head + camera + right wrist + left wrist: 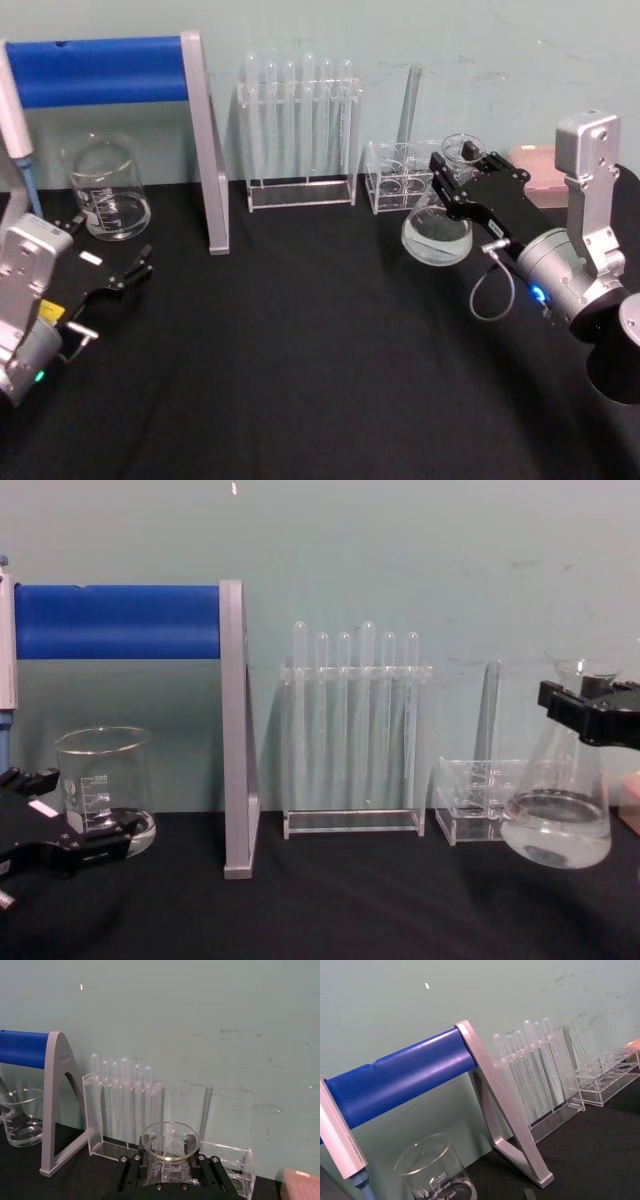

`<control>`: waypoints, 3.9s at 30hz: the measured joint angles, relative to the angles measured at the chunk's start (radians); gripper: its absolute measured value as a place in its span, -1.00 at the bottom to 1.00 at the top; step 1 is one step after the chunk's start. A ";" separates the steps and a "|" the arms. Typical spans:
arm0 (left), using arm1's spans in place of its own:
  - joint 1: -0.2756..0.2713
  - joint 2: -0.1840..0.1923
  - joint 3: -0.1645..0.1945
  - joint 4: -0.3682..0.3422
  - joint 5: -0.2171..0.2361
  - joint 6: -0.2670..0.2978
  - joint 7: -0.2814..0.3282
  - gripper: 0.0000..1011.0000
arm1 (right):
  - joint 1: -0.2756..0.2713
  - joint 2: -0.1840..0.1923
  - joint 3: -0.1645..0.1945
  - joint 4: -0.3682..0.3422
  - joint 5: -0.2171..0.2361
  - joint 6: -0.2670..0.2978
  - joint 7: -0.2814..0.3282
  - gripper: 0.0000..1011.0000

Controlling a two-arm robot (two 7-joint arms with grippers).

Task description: Grasp the erlenmeyer flask with one hand, shake it three times, then place it back.

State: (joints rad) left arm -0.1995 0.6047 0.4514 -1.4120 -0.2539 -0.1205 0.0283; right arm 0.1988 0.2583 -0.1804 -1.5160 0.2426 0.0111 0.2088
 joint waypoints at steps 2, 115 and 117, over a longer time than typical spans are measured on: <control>0.000 0.000 0.000 0.000 0.000 0.000 0.000 0.98 | -0.001 -0.002 0.003 0.000 -0.002 0.000 0.000 -0.11; 0.000 0.000 0.000 0.000 0.000 0.000 0.000 0.98 | -0.020 0.022 -0.205 0.041 0.001 -0.012 0.151 -0.11; 0.000 0.000 0.000 0.000 0.000 0.000 0.000 0.98 | -0.021 0.022 -0.205 0.041 -0.001 -0.011 0.150 -0.11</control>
State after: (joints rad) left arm -0.1995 0.6047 0.4514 -1.4120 -0.2539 -0.1205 0.0283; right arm 0.1782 0.2803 -0.3859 -1.4752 0.2417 -0.0001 0.3590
